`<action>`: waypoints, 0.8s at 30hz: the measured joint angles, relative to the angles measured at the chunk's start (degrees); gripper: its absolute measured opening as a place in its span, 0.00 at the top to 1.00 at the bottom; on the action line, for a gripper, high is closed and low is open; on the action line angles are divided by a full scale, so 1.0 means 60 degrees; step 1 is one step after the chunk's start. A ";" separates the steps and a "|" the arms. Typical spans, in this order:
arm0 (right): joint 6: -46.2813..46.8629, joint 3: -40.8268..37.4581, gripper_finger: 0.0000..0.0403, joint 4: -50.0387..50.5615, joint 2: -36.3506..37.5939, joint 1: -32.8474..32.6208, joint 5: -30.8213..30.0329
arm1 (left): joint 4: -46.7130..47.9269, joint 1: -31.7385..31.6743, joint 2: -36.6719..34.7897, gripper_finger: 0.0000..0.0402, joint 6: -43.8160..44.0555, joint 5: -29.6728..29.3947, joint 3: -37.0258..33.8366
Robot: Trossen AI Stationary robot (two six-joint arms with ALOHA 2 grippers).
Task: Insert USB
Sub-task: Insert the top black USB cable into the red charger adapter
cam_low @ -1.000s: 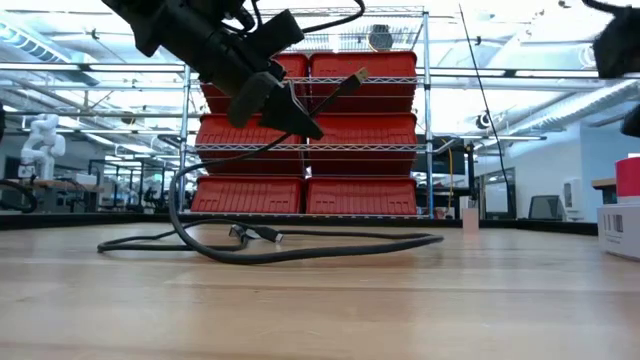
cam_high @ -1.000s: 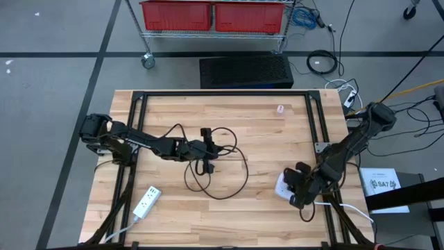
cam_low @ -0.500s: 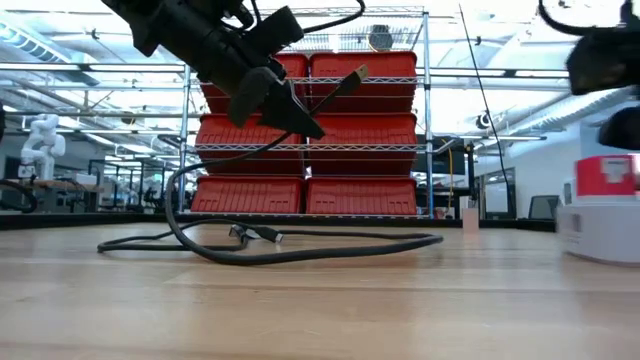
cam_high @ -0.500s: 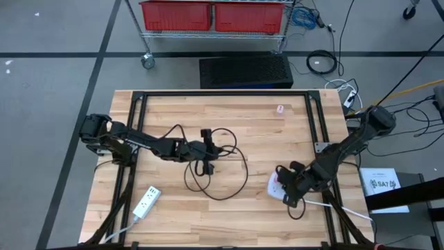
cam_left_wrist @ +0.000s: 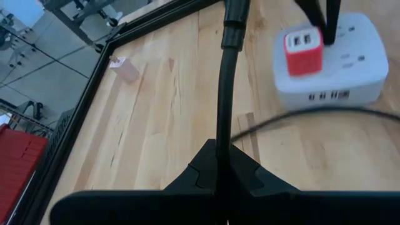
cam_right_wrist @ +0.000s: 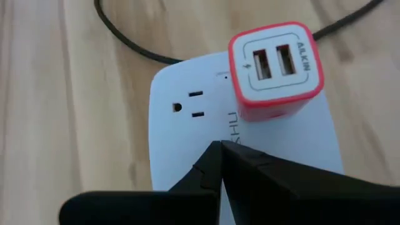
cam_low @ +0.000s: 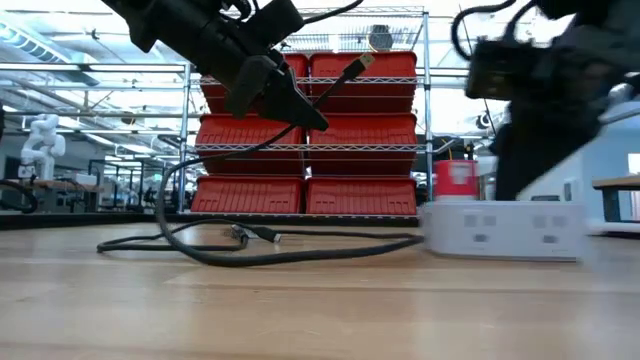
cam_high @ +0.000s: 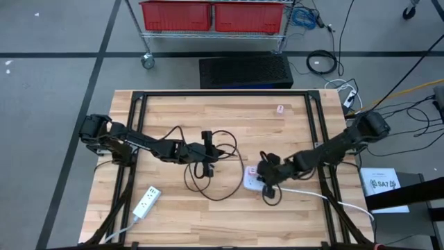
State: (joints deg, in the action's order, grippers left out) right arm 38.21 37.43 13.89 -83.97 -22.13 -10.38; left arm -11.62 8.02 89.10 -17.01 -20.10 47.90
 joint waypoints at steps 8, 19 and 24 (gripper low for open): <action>-0.1386 -0.0059 1.00 -0.1622 -0.0334 0.0923 -0.0077 | -0.0003 0.0002 0.0004 0.98 -0.0060 -0.0010 0.0000; -0.2163 0.0595 1.00 -0.1155 -0.0235 0.0742 0.0009 | 0.0037 0.0002 0.0004 0.98 -0.0051 -0.0213 0.0004; -0.2030 0.0833 1.00 -0.0871 -0.0231 0.0742 0.0062 | 0.0035 0.0009 0.0004 0.98 -0.0342 -0.0410 0.0007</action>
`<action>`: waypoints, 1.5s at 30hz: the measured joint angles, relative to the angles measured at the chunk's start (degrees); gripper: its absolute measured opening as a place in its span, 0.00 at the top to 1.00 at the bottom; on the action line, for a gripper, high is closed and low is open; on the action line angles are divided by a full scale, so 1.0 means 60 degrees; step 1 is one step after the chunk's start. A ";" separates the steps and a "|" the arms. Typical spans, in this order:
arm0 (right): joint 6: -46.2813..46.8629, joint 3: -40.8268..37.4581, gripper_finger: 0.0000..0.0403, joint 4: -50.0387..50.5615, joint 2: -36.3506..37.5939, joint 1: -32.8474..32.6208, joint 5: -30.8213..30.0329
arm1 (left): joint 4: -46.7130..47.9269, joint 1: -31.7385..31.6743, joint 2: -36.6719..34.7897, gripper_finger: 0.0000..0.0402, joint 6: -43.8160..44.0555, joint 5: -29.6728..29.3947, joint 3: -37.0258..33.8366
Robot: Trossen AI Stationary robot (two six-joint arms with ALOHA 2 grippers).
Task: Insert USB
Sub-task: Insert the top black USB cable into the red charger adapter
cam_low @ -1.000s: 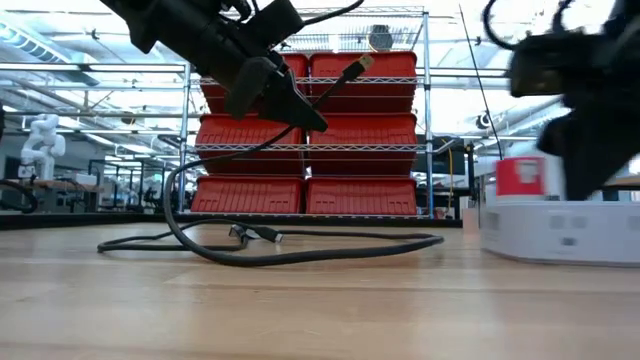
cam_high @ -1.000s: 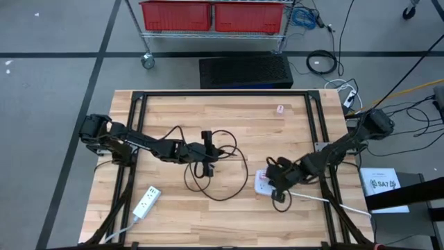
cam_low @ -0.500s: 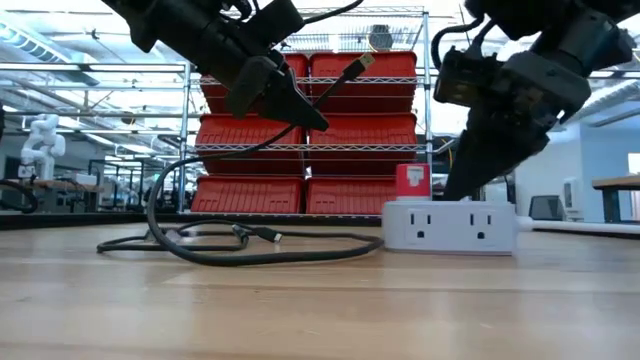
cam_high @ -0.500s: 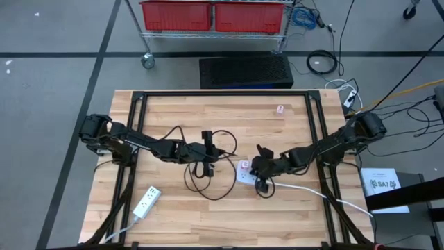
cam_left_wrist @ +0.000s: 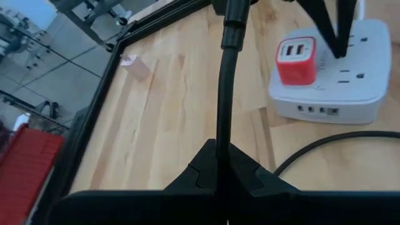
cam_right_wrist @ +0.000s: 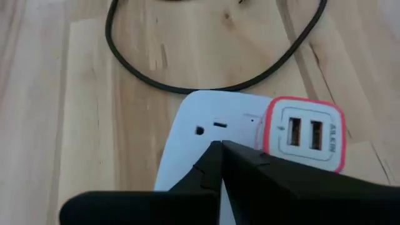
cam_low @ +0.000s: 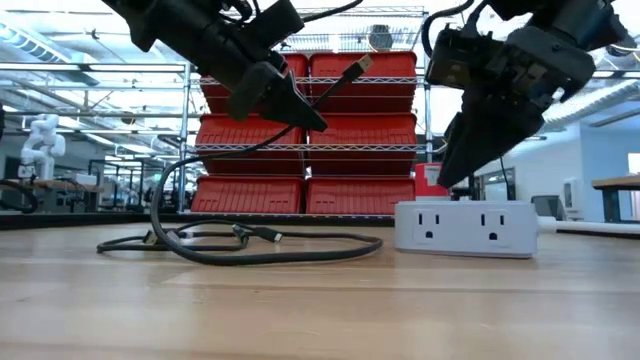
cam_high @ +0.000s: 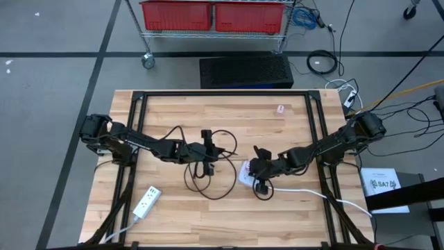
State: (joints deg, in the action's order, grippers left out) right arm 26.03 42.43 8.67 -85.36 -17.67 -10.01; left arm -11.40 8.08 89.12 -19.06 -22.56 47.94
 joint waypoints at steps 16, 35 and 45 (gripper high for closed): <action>0.0181 0.1008 0.94 0.1037 0.0033 0.0118 0.0879 | -0.0003 0.0462 0.0000 0.98 -0.3673 -0.2821 0.0000; -0.1172 0.2762 0.63 0.1095 0.0051 0.1487 0.0918 | -0.0611 0.0601 0.1405 0.97 -0.7030 -0.4785 0.0007; -0.2462 0.2758 0.61 0.0809 -0.0347 0.1235 -0.1700 | -0.0897 0.0729 0.1466 0.98 -0.6408 -0.4746 0.0518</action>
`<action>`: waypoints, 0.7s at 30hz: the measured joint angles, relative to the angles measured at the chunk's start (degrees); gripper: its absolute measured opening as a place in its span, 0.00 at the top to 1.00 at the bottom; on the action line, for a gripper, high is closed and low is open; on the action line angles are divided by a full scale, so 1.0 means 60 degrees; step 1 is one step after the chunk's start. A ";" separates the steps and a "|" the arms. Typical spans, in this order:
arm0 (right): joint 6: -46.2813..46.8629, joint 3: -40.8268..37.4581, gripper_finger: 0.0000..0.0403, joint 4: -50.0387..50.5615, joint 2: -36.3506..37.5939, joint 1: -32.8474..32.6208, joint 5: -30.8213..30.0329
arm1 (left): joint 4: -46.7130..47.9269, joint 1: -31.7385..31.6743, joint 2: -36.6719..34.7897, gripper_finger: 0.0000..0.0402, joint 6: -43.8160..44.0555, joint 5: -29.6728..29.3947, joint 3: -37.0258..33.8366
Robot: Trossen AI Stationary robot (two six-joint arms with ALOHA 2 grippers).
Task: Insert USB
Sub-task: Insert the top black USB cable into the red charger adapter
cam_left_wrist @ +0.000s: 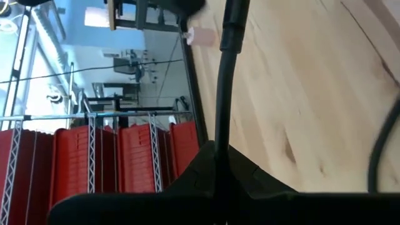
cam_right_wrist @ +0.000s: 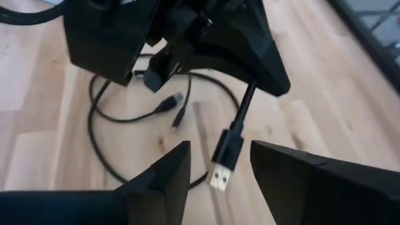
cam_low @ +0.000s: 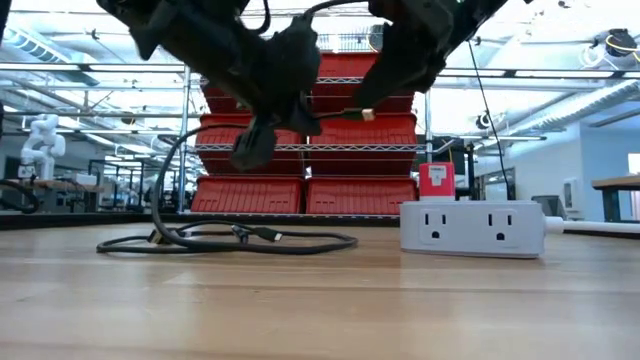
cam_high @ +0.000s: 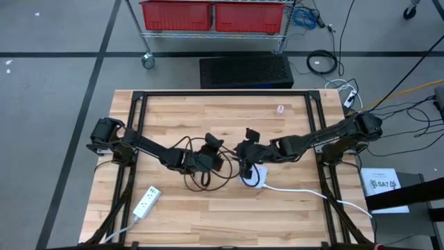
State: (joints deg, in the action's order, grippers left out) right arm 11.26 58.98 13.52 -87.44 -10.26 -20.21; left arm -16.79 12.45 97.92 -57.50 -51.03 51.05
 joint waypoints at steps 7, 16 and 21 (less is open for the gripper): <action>-0.0538 0.0000 0.61 -0.0306 -0.0250 -0.0297 -0.1412 | 0.0069 -0.0007 -0.0002 0.98 0.0009 0.0031 0.0333; -0.1345 0.0497 0.82 -0.0135 -0.0788 -0.0292 -0.2002 | 0.0261 -0.0015 0.0001 0.98 0.0172 0.0050 0.0407; -0.1877 0.1551 0.97 0.1119 -0.1488 -0.0386 -0.2466 | 0.0581 -0.0008 0.0002 0.98 0.0324 0.0074 0.0404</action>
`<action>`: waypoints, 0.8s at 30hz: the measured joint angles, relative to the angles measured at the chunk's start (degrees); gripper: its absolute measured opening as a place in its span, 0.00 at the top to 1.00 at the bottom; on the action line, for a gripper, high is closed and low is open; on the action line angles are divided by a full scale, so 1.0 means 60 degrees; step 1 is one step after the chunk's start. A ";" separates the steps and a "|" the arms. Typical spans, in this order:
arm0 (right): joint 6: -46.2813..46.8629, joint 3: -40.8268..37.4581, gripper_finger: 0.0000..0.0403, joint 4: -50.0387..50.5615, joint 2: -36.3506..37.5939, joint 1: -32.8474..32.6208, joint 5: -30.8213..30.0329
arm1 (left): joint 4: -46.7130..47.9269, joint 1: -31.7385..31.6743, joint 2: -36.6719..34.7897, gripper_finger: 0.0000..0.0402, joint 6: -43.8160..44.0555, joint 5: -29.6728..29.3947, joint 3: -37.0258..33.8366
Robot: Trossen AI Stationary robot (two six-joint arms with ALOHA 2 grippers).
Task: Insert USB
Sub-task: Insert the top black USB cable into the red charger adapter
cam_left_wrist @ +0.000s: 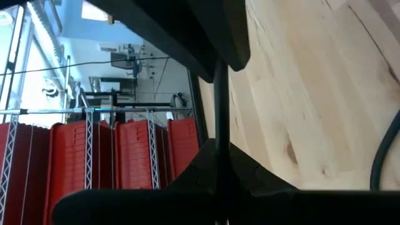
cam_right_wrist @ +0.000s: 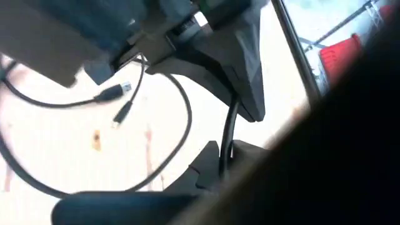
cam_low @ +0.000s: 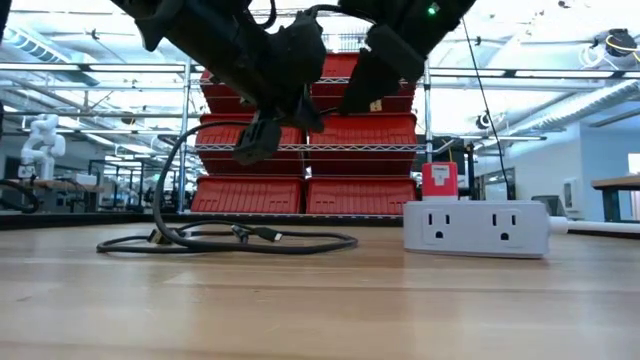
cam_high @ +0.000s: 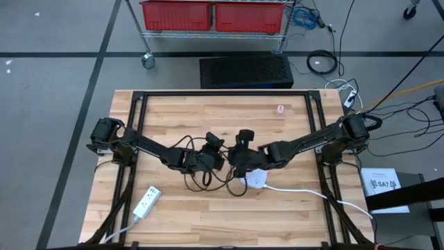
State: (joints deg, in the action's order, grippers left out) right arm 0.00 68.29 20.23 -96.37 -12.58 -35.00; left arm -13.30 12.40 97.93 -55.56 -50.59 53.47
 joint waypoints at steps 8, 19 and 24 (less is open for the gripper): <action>0.0823 0.1823 0.92 0.2475 -0.0937 0.0134 0.0016 | 0.0131 -0.0004 0.0000 0.98 0.0472 0.0030 -0.0004; 0.0824 0.2012 0.82 0.2641 -0.1079 0.0353 0.0453 | 0.0073 0.0001 0.0004 0.98 0.0501 0.0208 -0.0004; 0.0567 0.2012 0.97 0.2676 -0.1079 0.0304 0.0397 | 0.0104 0.0008 0.0004 0.98 0.0464 0.0215 -0.0004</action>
State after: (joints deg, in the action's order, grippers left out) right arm 3.40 80.36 36.29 -102.84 -10.75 -32.62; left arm -12.68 12.45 97.95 -52.77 -49.30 53.45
